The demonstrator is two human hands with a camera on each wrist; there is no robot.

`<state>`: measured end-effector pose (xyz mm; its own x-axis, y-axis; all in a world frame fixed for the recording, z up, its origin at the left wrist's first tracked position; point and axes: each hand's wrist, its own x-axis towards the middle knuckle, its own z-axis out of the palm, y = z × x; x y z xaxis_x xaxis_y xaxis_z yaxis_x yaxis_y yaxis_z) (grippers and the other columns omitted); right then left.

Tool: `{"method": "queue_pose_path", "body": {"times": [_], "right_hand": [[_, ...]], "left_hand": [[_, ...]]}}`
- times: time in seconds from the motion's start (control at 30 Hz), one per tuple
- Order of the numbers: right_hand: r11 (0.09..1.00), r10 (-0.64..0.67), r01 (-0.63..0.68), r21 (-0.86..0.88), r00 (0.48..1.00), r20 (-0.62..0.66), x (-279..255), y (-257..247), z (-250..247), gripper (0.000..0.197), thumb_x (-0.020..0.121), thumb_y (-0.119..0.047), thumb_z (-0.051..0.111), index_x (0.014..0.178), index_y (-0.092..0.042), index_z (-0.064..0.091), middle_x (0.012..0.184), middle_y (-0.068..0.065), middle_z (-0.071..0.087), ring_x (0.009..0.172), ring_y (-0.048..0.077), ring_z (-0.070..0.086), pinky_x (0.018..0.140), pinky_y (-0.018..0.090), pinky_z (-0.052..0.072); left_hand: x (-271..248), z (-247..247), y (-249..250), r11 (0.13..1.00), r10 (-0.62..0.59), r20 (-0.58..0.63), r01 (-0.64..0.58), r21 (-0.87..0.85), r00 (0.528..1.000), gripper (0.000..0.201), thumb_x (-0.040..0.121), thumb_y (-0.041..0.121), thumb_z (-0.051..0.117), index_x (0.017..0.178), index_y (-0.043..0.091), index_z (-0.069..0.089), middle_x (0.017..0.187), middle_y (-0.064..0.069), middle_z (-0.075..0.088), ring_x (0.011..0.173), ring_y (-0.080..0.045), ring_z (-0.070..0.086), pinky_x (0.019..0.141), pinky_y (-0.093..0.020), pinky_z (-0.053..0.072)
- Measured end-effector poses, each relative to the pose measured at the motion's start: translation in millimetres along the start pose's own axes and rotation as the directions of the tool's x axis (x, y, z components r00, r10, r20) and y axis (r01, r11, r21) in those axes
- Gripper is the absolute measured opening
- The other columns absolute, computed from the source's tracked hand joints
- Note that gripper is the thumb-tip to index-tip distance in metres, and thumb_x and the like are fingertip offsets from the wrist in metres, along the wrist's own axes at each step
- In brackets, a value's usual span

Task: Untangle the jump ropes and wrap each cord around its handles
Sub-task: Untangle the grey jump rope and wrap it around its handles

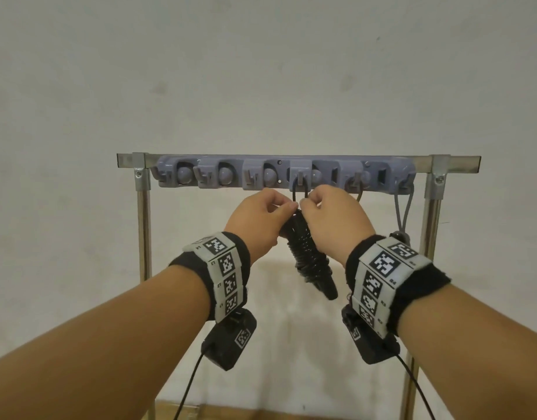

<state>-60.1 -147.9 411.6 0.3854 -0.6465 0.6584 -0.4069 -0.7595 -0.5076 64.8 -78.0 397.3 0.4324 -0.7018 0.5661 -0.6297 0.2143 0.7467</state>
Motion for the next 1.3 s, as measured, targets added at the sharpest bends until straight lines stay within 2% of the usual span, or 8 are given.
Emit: {"method": "queue_pose_path", "body": {"times": [0.17,0.3,0.5,0.67,0.77,0.9,1.03,1.3], "right_hand": [[0.989,0.078,-0.087,0.118,0.994,0.081,-32,5,-14,0.006,0.099,-0.038,0.053,0.097,-0.033,0.054,0.087,-0.001,0.067,0.072,0.018,0.067,0.066,0.039,0.059],[0.99,0.129,-0.138,0.016,0.958,0.257,-81,27,-23,0.015,0.099,-0.038,0.056,0.096,-0.026,0.064,0.073,0.002,0.068,0.052,0.015,0.063,0.05,0.036,0.056],[0.954,0.271,-0.118,-0.276,0.736,0.62,-186,89,8,0.02,0.1,-0.037,0.055,0.099,-0.022,0.068,0.081,0.001,0.072,0.059,0.014,0.068,0.049,0.024,0.053],[0.901,0.379,0.018,-0.434,0.456,0.805,-297,154,62,0.025,0.101,-0.044,0.052,0.107,-0.025,0.068,0.08,-0.003,0.073,0.066,0.012,0.071,0.06,0.03,0.054],[0.89,0.417,0.081,-0.449,0.255,0.872,-365,191,93,0.029,0.102,-0.045,0.051,0.115,-0.025,0.069,0.099,-0.003,0.073,0.086,0.016,0.066,0.064,0.03,0.048],[0.891,0.443,0.1,-0.442,0.017,0.896,-437,231,126,0.031,0.103,-0.044,0.052,0.121,-0.024,0.067,0.116,0.0,0.068,0.098,0.021,0.063,0.073,0.032,0.05],[0.897,0.44,0.115,-0.427,-0.139,0.887,-479,260,154,0.032,0.104,-0.042,0.05,0.124,-0.021,0.064,0.117,0.003,0.067,0.102,0.024,0.064,0.079,0.035,0.053],[0.926,0.376,0.054,-0.374,-0.239,0.896,-514,293,194,0.032,0.106,-0.038,0.049,0.125,-0.017,0.063,0.119,0.005,0.066,0.104,0.026,0.063,0.077,0.034,0.049]], "left_hand": [[-32,-5,-19,0.99,-0.137,0.084,0.139,-0.021,0.987,0.025,0.106,0.048,0.057,0.107,0.025,0.068,0.096,0.007,0.079,0.078,-0.012,0.078,0.072,-0.034,0.061],[-81,-2,-56,0.976,-0.205,0.313,0.169,0.138,0.927,0.016,0.103,0.036,0.064,0.098,0.023,0.072,0.09,0.009,0.08,0.078,-0.01,0.078,0.073,-0.033,0.061],[-191,45,-121,0.882,-0.302,0.707,-0.094,0.463,0.64,0.01,0.102,0.038,0.063,0.094,0.035,0.066,0.088,0.013,0.075,0.081,-0.006,0.072,0.077,-0.031,0.057],[-304,102,-190,0.768,-0.41,0.873,-0.417,0.487,0.265,0.02,0.106,0.044,0.053,0.117,0.033,0.066,0.111,0.009,0.069,0.092,-0.017,0.058,0.072,-0.028,0.044],[-363,130,-233,0.784,-0.429,0.9,-0.465,0.411,0.073,0.023,0.109,0.042,0.049,0.122,0.029,0.064,0.103,0.008,0.061,0.084,-0.016,0.051,0.069,-0.031,0.039],[-421,157,-285,0.81,-0.424,0.906,-0.455,0.37,-0.018,0.015,0.109,0.04,0.049,0.112,0.032,0.061,0.085,0.014,0.049,0.069,-0.006,0.043,0.056,-0.024,0.03],[-462,179,-330,0.809,-0.466,0.878,-0.455,0.372,-0.111,0.016,0.11,0.033,0.046,0.112,0.028,0.062,0.082,0.013,0.047,0.067,-0.006,0.042,0.054,-0.024,0.029],[-518,228,-384,0.791,-0.507,0.797,-0.543,0.281,-0.328,0.032,0.112,0.031,0.045,0.136,0.02,0.064,0.131,-0.005,0.066,0.11,-0.029,0.064,0.086,-0.038,0.053]]}}
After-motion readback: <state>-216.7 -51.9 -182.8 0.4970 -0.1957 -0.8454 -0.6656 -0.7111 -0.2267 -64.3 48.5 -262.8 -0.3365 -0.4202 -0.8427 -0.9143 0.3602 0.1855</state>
